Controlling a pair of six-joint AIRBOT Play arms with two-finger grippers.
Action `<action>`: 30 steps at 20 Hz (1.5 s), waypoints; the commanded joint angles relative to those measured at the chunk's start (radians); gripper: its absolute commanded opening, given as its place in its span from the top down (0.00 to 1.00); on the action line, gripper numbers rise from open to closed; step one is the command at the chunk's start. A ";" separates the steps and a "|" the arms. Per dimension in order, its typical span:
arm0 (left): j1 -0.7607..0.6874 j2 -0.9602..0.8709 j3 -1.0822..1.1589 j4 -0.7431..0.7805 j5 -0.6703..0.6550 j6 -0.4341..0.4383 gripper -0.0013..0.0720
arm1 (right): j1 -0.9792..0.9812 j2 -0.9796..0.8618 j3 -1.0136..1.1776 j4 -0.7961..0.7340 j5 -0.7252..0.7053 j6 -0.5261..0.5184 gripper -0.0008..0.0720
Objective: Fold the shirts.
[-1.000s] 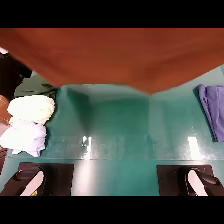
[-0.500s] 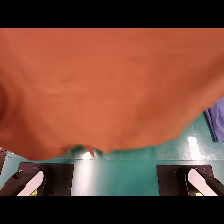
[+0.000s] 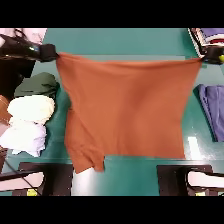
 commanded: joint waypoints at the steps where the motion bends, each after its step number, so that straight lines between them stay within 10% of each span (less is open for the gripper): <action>1: -0.013 -0.156 0.022 0.000 0.154 0.008 0.95 | 0.036 -0.164 0.080 -0.008 -0.044 0.001 0.97; 3: -0.013 -0.167 0.037 0.001 0.156 0.008 0.89 | 0.035 -0.208 0.155 -0.008 0.002 0.009 0.83; 5: 0.006 -0.163 0.053 0.002 0.104 -0.007 0.29 | 0.030 -0.227 0.215 -0.008 0.065 0.008 0.35; 12: 0.082 -0.063 -0.068 0.132 -0.376 -0.055 0.28 | -0.038 -0.038 -0.079 0.164 0.208 -0.045 0.37; 21: 0.081 0.422 -0.843 0.124 -0.299 -0.095 0.27 | -0.053 0.403 -0.699 0.359 0.027 -0.083 0.37; 30: 0.081 0.449 -1.042 -0.093 -0.047 -0.096 0.27 | -0.053 0.542 -0.775 0.360 0.011 -0.089 0.37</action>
